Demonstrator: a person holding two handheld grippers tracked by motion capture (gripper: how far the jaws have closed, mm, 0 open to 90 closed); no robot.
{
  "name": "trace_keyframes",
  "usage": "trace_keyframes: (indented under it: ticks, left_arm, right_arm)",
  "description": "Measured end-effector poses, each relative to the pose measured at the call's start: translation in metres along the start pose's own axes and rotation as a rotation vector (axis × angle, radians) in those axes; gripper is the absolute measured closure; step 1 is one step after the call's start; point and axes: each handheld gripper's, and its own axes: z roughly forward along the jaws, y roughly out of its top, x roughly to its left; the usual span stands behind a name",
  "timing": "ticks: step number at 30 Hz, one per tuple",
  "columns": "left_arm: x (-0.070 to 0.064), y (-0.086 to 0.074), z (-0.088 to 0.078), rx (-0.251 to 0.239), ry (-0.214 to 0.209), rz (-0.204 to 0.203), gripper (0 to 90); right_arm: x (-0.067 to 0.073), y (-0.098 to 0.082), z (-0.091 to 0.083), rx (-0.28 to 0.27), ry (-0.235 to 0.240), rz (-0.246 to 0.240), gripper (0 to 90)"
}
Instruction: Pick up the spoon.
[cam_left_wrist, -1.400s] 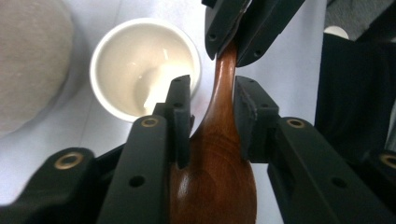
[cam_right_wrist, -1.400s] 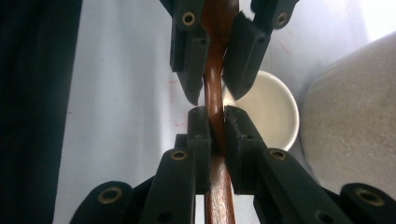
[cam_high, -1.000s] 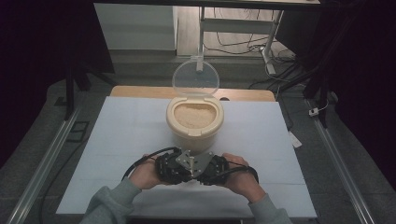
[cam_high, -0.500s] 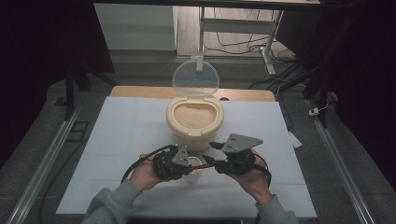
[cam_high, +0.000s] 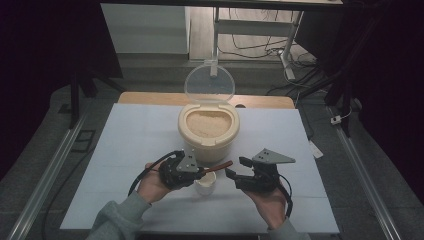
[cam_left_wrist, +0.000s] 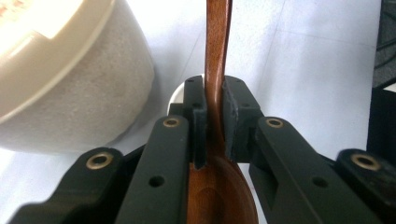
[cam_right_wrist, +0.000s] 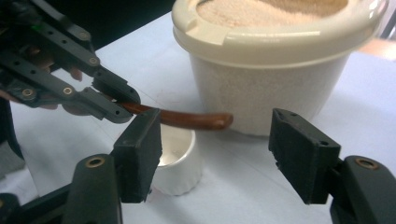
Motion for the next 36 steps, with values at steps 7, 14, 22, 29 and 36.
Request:
trace_keyframes:
  ticks: [7,14,22,29,36]
  left_arm:
    - [-0.003,0.001,-0.001,-0.023,0.042,0.001,80.2]
    - [-0.01,0.005,0.001,-0.035,0.081,0.019,80.3]
    - [-0.02,0.009,0.007,-0.018,0.104,0.045,80.3]
    - [-0.025,0.012,0.006,-0.02,0.132,0.072,80.3]
    - [-0.028,0.013,0.003,-0.023,0.178,0.093,80.2]
  right_arm:
    - [0.002,-0.004,0.003,-0.019,0.027,0.123,33.3]
    - [0.005,-0.009,0.01,-0.062,0.072,0.235,36.0]
    - [0.002,-0.014,0.012,-0.111,0.066,0.295,50.0]
    - [0.0,-0.015,0.013,-0.137,0.089,0.336,57.9]
    - [-0.002,-0.014,0.014,-0.173,0.151,0.384,65.8]
